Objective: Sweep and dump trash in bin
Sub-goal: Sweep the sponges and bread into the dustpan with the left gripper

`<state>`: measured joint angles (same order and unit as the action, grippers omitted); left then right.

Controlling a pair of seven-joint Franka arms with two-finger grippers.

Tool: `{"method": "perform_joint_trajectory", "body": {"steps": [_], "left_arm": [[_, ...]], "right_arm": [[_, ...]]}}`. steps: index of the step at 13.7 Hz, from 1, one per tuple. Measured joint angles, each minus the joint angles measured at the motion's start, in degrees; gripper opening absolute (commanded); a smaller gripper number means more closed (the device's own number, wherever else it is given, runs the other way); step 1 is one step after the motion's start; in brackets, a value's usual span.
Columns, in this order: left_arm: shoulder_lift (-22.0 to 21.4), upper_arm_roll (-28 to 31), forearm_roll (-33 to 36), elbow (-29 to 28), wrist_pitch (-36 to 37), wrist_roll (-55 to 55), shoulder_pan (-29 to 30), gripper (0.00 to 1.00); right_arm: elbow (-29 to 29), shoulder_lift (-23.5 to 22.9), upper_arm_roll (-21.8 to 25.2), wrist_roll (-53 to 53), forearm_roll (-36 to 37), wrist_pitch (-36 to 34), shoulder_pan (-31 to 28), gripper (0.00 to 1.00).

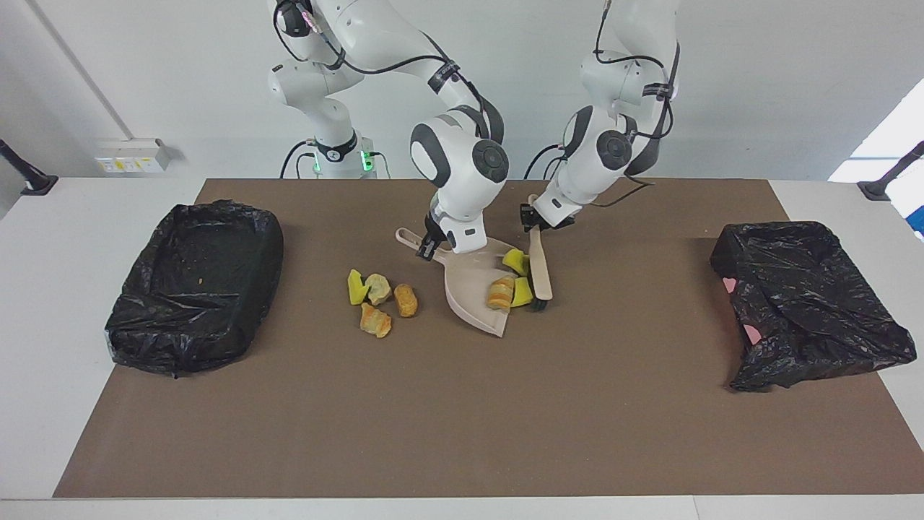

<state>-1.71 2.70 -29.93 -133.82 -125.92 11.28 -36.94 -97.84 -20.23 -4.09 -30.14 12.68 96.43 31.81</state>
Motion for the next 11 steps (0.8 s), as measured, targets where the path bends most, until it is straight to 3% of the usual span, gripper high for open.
{"method": "perform_joint_trajectory", "body": {"steps": [5, 11], "left_arm": [[2.30, 0.95, -3.95, 4.14, 0.08, 0.14, -1.43, 0.00], [1.53, 2.07, 2.03, 5.32, 4.67, -0.12, 6.61, 0.00]], "right_arm": [[-0.02, 0.01, 0.00, 0.00, 0.01, -0.01, 0.00, 0.00], [-0.02, 0.02, 0.00, 0.01, -0.21, 0.00, -0.77, 0.00]]}}
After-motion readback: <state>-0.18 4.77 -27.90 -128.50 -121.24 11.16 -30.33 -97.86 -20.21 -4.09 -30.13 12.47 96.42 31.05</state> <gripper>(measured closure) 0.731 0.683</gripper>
